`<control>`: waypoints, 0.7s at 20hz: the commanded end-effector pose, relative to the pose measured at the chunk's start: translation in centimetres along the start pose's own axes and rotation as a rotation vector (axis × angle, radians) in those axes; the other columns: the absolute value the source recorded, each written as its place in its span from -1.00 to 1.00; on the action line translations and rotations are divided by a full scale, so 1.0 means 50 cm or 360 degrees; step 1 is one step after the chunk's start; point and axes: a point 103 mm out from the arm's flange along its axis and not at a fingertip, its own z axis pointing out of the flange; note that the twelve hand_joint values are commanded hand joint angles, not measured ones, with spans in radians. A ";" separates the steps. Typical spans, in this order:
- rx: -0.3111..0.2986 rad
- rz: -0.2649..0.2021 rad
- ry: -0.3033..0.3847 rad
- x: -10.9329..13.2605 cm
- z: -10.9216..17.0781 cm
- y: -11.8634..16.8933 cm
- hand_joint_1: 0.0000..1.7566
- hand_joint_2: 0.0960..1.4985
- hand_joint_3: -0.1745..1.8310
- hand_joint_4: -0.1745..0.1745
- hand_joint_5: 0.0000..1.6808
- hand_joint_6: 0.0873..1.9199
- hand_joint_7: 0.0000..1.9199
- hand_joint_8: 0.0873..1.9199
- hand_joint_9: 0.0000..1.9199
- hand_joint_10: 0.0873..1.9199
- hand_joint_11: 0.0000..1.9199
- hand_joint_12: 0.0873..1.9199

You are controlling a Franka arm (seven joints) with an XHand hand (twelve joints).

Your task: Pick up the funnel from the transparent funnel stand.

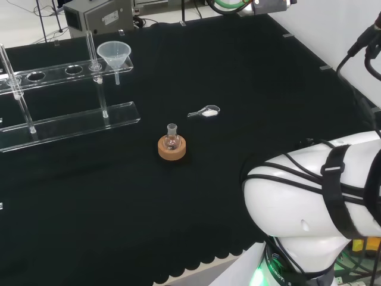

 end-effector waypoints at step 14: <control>0.0026 0.0041 -0.0018 -0.006 0.027 0.045 -1.00 0.65 -0.49 -0.10 -0.68 -1.00 -0.99 -0.53 -0.81 -0.41 -0.94 0.39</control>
